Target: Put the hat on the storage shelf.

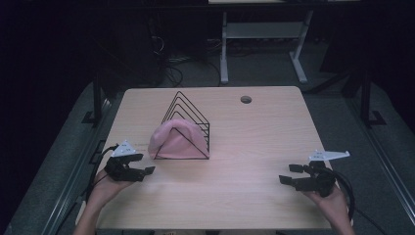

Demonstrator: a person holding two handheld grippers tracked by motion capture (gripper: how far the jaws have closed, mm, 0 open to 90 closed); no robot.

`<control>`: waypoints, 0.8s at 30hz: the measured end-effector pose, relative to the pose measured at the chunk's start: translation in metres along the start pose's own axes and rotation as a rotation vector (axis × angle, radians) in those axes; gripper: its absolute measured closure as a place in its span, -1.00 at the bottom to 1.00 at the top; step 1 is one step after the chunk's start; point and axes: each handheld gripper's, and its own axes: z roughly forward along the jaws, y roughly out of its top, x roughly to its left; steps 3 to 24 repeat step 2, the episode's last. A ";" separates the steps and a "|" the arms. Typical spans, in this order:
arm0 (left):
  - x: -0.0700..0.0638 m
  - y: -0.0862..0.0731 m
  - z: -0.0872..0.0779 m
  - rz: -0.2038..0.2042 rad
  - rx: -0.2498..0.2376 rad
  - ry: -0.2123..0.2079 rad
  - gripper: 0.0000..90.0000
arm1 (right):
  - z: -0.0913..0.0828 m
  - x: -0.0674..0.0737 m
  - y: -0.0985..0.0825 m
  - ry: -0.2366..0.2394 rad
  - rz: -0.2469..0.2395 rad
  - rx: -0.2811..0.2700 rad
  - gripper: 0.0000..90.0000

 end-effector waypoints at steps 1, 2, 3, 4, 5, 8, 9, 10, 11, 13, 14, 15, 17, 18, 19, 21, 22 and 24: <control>-0.002 -0.002 0.002 0.005 0.003 0.010 -0.37 | 0.000 0.004 -0.004 -0.016 -0.004 -0.001 -0.45; -0.004 -0.003 0.003 0.021 0.013 0.033 -0.37 | 0.000 0.007 -0.006 -0.030 -0.007 0.005 -0.49; -0.004 -0.003 0.003 0.021 0.013 0.033 -0.37 | 0.000 0.007 -0.006 -0.030 -0.007 0.005 -0.49; -0.004 -0.003 0.003 0.021 0.013 0.033 -0.37 | 0.000 0.007 -0.006 -0.030 -0.007 0.005 -0.49; -0.004 -0.003 0.003 0.021 0.013 0.033 -0.37 | 0.000 0.007 -0.006 -0.030 -0.007 0.005 -0.49; -0.004 -0.003 0.003 0.021 0.013 0.033 -0.37 | 0.000 0.007 -0.006 -0.030 -0.007 0.005 -0.49; -0.004 -0.003 0.003 0.021 0.013 0.033 -0.37 | 0.000 0.007 -0.006 -0.030 -0.007 0.005 -0.49; -0.004 -0.003 0.003 0.021 0.013 0.033 -0.37 | 0.000 0.007 -0.006 -0.030 -0.007 0.005 -0.49; -0.004 -0.003 0.003 0.021 0.013 0.033 -0.37 | 0.000 0.007 -0.006 -0.030 -0.007 0.005 -0.49; -0.004 -0.003 0.003 0.021 0.013 0.033 -0.37 | 0.000 0.007 -0.006 -0.030 -0.007 0.005 -0.49; -0.004 -0.003 0.003 0.021 0.013 0.033 -0.37 | 0.000 0.007 -0.006 -0.030 -0.007 0.005 -0.49; -0.004 -0.003 0.003 0.021 0.013 0.033 -0.37 | 0.000 0.007 -0.006 -0.030 -0.007 0.005 -0.49; -0.004 -0.003 0.003 0.021 0.013 0.033 -0.37 | 0.000 0.007 -0.006 -0.030 -0.007 0.005 -0.49; -0.004 -0.003 0.003 0.021 0.013 0.033 -0.37 | 0.000 0.007 -0.006 -0.030 -0.007 0.005 -0.49; -0.004 -0.003 0.003 0.021 0.013 0.033 -0.37 | 0.000 0.007 -0.006 -0.030 -0.007 0.005 -0.49; -0.004 -0.003 0.003 0.021 0.013 0.033 -0.37 | 0.000 0.007 -0.006 -0.030 -0.007 0.005 -0.49; -0.004 -0.003 0.003 0.021 0.013 0.033 -0.37 | 0.000 0.007 -0.006 -0.030 -0.007 0.005 -0.49; -0.004 -0.003 0.003 0.021 0.013 0.033 -0.37 | 0.000 0.007 -0.006 -0.030 -0.007 0.005 -0.49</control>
